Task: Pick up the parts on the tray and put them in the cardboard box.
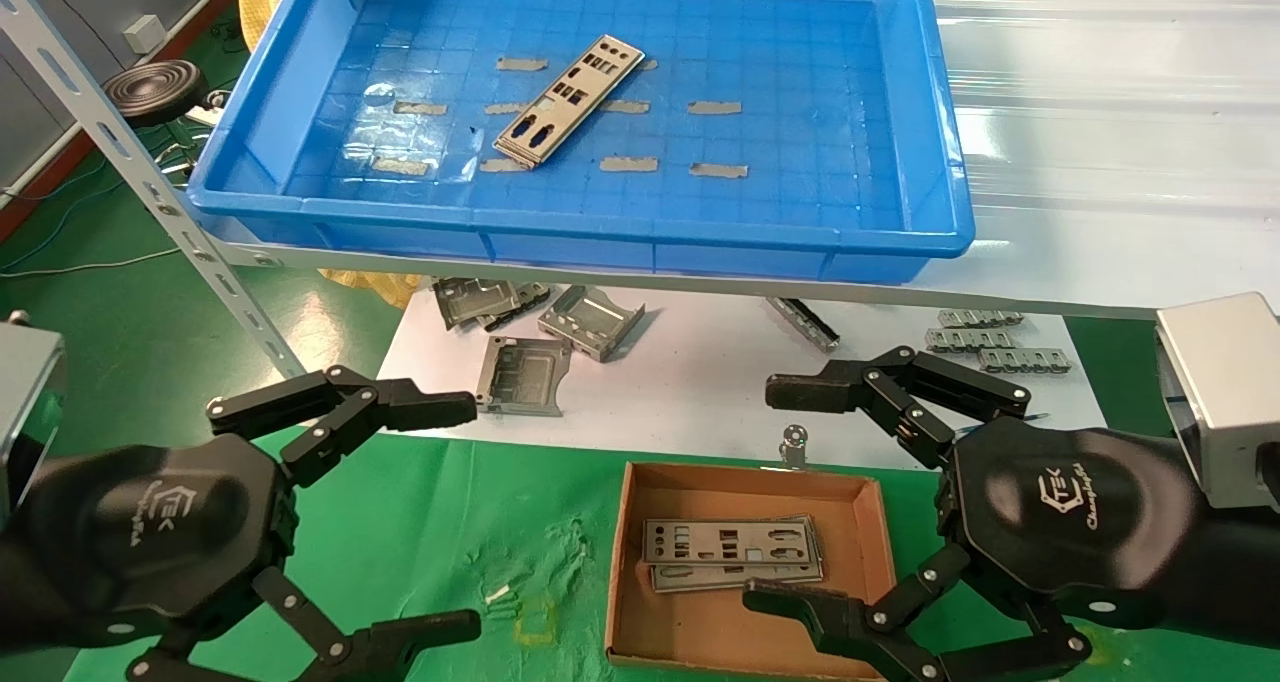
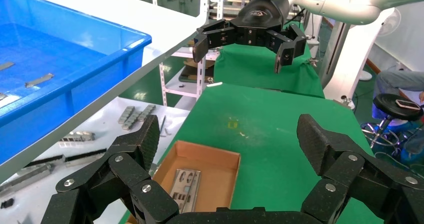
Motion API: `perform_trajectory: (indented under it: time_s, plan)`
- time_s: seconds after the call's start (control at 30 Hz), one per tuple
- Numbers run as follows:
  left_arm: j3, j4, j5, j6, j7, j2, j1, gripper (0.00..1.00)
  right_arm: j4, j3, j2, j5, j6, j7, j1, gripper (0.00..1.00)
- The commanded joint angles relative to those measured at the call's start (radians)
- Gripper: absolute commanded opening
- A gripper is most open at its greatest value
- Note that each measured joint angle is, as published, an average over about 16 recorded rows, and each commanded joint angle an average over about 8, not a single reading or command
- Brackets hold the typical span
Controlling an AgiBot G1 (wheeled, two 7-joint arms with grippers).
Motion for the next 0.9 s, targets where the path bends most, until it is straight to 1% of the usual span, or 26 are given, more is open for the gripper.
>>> perform_trajectory:
  time_s: [0.03, 0.77, 0.8, 0.9]
  plan:
    - [0.000, 0.000, 0.000, 0.000, 0.000, 0.000, 0.000, 1.00, 0.000, 0.000, 0.000, 0.000, 0.000, 0.000, 0.000, 1.00]
    - [0.000, 0.000, 0.000, 0.000, 0.000, 0.000, 0.000, 1.00, 0.000, 0.000, 0.000, 0.000, 0.000, 0.000, 0.000, 1.00]
    - [0.000, 0.000, 0.000, 0.000, 0.000, 0.000, 0.000, 1.00, 0.000, 0.000, 0.000, 0.000, 0.000, 0.000, 0.000, 0.97]
    - [0.000, 0.000, 0.000, 0.000, 0.000, 0.000, 0.000, 1.00, 0.000, 0.000, 0.000, 0.000, 0.000, 0.000, 0.000, 0.60]
